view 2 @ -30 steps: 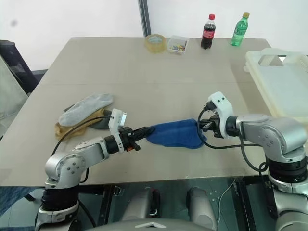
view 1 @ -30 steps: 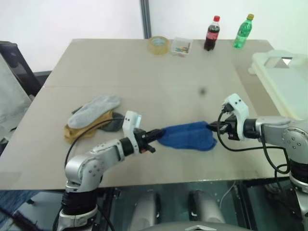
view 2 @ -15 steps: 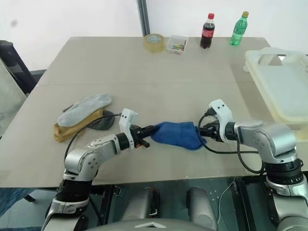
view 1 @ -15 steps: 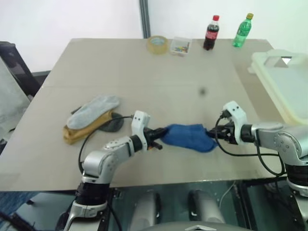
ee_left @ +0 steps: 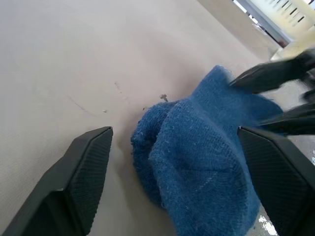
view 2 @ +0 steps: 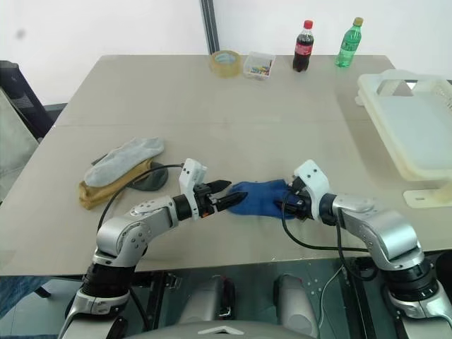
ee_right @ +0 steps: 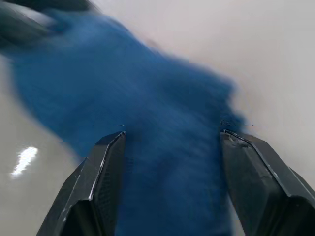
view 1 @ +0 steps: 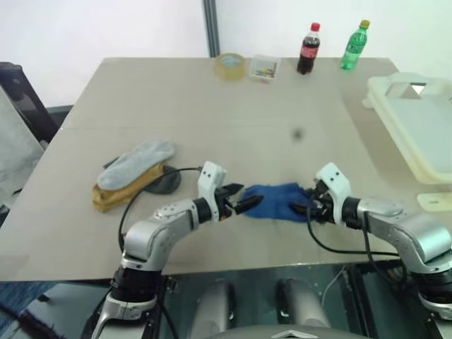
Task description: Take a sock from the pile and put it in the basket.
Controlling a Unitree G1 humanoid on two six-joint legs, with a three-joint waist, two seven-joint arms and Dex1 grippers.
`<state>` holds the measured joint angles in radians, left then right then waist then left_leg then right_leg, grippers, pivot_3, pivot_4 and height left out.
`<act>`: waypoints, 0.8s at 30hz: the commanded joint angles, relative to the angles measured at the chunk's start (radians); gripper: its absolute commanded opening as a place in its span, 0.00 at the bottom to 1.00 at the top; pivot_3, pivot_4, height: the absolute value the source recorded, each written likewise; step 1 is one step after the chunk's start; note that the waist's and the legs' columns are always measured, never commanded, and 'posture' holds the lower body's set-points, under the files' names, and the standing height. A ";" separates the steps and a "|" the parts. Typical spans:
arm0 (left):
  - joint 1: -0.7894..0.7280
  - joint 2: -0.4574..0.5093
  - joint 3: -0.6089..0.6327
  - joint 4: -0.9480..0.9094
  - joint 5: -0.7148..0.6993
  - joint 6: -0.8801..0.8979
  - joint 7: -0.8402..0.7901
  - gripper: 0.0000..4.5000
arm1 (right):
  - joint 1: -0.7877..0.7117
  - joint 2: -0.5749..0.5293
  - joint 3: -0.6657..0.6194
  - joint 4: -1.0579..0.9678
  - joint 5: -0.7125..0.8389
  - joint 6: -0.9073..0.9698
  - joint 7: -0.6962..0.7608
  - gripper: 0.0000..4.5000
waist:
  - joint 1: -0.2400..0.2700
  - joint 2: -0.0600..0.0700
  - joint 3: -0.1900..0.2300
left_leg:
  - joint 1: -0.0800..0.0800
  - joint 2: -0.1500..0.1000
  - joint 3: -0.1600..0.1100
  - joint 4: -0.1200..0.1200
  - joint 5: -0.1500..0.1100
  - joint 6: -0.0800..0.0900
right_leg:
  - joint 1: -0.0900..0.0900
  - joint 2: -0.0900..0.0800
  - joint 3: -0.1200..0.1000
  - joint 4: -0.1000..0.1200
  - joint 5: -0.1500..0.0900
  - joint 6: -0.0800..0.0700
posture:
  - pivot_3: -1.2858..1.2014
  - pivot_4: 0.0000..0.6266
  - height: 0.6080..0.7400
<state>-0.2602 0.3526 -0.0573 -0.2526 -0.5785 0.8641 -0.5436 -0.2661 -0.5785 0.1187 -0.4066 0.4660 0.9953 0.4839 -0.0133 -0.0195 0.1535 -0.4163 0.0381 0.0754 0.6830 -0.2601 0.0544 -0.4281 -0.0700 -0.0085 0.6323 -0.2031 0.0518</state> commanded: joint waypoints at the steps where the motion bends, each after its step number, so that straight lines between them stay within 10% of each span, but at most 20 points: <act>1: 0.003 0.007 0.005 0.011 0.019 0.013 0.023 0.98 | 0.021 0.008 0.007 0.044 -0.061 -0.021 -0.045 0.69 | 0.001 0.000 0.000 | 0.000 0.000 0.000 0.000 0.000 0.000 | 0.000 0.000 0.000 0.000 0.000 0.000 | 0.52 0.24 1.00; 14: -0.089 0.051 -0.105 0.160 0.085 0.173 0.044 0.98 | 0.035 0.063 0.048 0.003 -0.094 -0.009 -0.068 0.69 | 0.002 0.002 -0.008 | 0.014 0.001 -0.001 -0.001 0.000 0.000 | 0.013 0.000 -0.001 -0.002 -0.003 0.004 | 0.52 0.24 1.00; 24: -0.150 -0.161 0.175 0.191 -0.322 0.557 -0.048 0.98 | 0.043 0.074 0.055 -0.011 -0.127 -0.017 -0.069 0.69 | 0.002 0.003 -0.011 | 0.014 0.001 -0.002 -0.006 0.000 0.000 | 0.015 -0.002 -0.002 -0.007 -0.002 0.002 | 0.52 0.24 1.00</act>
<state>-0.4214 0.2237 0.0813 -0.0880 -0.7860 1.3080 -0.5552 -0.2392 -0.5087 0.1529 -0.4144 0.3512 0.9750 0.4178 -0.0114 -0.0161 0.1430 -0.4029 0.0390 0.0736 0.6766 -0.2605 0.0542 -0.4136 -0.0718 -0.0106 0.6253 -0.2038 0.0526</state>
